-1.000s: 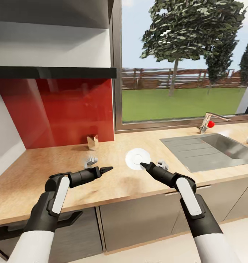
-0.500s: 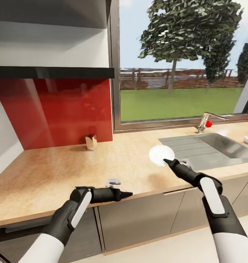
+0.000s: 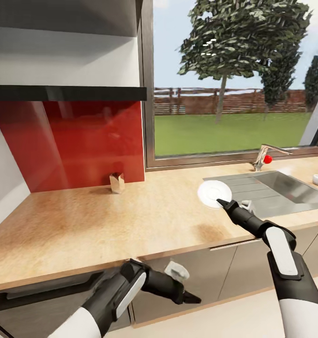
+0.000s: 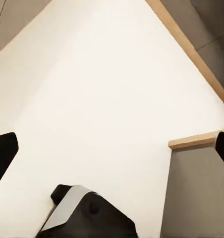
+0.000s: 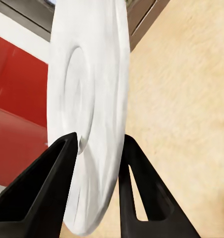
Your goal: Set up a coffee station on the kitchen countertop: keep the coffee maker on the countertop, move the bottle of coffee from the kitchen shelf to the counter next to the coffee maker, place a paper coffee filter on top of the coffee maker, put the saucer next to the coffee maker with the coffee cup on the saucer, and place the electric kettle next to the coffee maker.
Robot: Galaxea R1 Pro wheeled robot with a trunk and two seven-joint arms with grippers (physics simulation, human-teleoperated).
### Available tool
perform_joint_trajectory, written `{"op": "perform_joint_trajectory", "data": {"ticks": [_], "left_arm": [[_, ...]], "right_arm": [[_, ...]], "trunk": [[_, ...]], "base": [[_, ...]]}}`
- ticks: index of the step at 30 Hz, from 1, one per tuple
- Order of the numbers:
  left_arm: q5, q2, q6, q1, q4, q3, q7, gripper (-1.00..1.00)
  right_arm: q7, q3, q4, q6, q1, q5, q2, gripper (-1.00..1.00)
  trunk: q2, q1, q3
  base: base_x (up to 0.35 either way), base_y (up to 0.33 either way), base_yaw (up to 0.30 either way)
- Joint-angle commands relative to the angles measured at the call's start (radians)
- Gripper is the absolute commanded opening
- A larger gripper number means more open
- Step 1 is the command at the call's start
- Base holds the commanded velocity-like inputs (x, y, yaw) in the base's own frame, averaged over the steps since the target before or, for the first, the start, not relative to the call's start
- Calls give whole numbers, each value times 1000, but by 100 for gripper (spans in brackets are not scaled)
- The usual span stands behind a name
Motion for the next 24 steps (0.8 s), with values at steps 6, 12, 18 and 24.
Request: {"op": "perform_joint_trajectory", "data": {"ticks": [6, 12, 18, 24], "left_arm": [[2, -24, -236, -1, 233, -109, 6, 100], [2, -29, -543, -1, 462, -118, 6, 100], [4, -31, -886, -1, 723, -118, 11, 100], [4, -31, -960, 23, 844, -114, 136, 100]], "right_arm": [[5, -2, -21, 9, -1, 5, 0, -100], [5, -1, -22, 9, -1, 5, 1, -100], [3, 1, -20, 9, -1, 7, 1, -100], [2, 5, -15, 9, 0, 12, 3, -100]], "trunk": [[-1, 0, -1], [-1, 0, -1], [-1, 0, -1], [-1, 0, -1]], "base": [[0, 0, 0], [0, 0, -14], [0, 0, -189], [0, 0, -254]]}}
